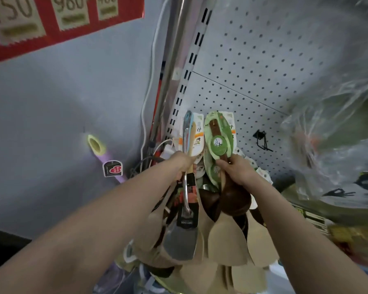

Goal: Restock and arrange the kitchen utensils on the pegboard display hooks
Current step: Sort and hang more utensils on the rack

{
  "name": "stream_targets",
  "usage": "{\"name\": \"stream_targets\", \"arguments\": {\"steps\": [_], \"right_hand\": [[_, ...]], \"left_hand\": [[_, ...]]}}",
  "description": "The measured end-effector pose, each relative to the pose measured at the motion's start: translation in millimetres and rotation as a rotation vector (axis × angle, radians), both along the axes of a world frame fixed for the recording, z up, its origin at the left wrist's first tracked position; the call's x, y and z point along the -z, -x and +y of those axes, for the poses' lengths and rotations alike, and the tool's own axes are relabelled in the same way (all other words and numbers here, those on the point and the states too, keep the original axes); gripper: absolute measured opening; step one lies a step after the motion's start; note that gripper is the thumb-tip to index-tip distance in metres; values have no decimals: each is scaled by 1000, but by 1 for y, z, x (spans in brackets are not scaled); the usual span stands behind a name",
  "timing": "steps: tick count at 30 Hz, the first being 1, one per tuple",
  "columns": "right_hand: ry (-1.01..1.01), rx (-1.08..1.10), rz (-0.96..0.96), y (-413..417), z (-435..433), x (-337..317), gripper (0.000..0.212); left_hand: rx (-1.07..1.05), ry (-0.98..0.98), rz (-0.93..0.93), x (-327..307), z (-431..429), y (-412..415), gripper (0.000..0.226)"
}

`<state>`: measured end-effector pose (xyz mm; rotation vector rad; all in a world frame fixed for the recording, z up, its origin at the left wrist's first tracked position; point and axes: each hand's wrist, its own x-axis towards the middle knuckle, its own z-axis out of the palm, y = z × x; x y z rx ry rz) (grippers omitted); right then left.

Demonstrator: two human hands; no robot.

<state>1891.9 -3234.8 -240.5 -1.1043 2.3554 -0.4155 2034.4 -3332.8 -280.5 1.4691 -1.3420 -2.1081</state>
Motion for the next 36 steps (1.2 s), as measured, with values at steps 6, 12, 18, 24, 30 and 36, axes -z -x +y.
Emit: {"name": "stream_targets", "arguments": {"steps": [6, 12, 18, 24, 30, 36], "right_hand": [[-89, 1, 27, 39, 7, -7, 45], [-63, -10, 133, 41, 7, -3, 41], [9, 80, 129, 32, 22, 15, 50], [85, 130, 58, 22, 25, 19, 57], [59, 100, 118, 19, 30, 26, 46], [144, 108, 102, 10, 32, 32, 33]], "left_hand": [[-55, -83, 14, -7, 5, 49, 33], [67, -107, -77, -7, 11, 67, 56], [54, -79, -49, 7, 17, 60, 35], [223, 368, -269, 28, 24, 43, 57], [422, 522, -363, 22, 14, 23, 23], [399, 536, -303, 28, 7, 5, 19]]}}
